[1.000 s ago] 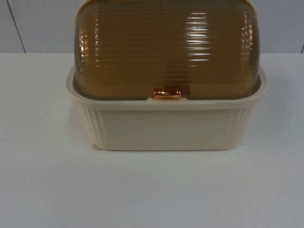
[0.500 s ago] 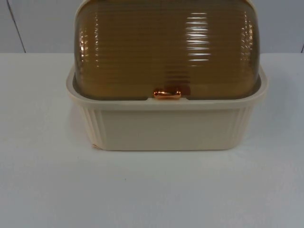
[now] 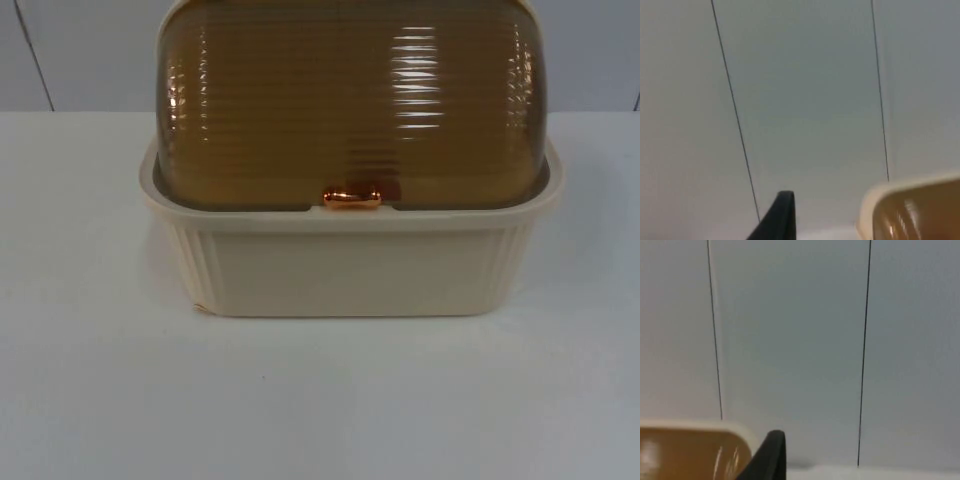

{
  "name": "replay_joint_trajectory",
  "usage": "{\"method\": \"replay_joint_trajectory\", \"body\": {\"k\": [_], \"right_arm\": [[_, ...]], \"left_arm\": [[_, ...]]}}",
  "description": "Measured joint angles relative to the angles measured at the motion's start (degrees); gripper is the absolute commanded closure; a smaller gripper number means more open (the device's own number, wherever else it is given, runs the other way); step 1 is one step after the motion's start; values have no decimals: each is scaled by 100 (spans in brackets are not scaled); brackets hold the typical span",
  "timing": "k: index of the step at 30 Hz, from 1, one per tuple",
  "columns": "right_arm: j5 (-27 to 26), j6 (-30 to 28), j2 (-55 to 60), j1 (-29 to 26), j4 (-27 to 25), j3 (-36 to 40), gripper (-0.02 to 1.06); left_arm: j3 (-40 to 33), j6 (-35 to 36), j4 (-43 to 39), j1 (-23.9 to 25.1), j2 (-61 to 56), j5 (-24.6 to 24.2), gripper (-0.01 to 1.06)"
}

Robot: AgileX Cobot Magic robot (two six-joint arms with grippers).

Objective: Open the box lid with the left hand, place the block into the box with the right hand, then close the box lid with the left hand.

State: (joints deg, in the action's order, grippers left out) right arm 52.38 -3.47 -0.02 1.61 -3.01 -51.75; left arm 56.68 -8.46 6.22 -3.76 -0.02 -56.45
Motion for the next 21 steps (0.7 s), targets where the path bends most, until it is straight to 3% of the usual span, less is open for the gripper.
{"method": "replay_joint_trajectory", "body": {"k": [8, 15, 21], "right_arm": [[1074, 211, 10, 0, 254, 1109, -1], [1093, 245, 20, 0, 383, 1997, -1], [1044, 347, 20, 0, 395, 2180, -1]], "left_arm": [[-1329, 123, -189, 0, 0, -497, 0], [-2197, 253, -260, 0, 10, -520, 0], [-2495, 373, -334, 0, 10, -507, 0]]}}
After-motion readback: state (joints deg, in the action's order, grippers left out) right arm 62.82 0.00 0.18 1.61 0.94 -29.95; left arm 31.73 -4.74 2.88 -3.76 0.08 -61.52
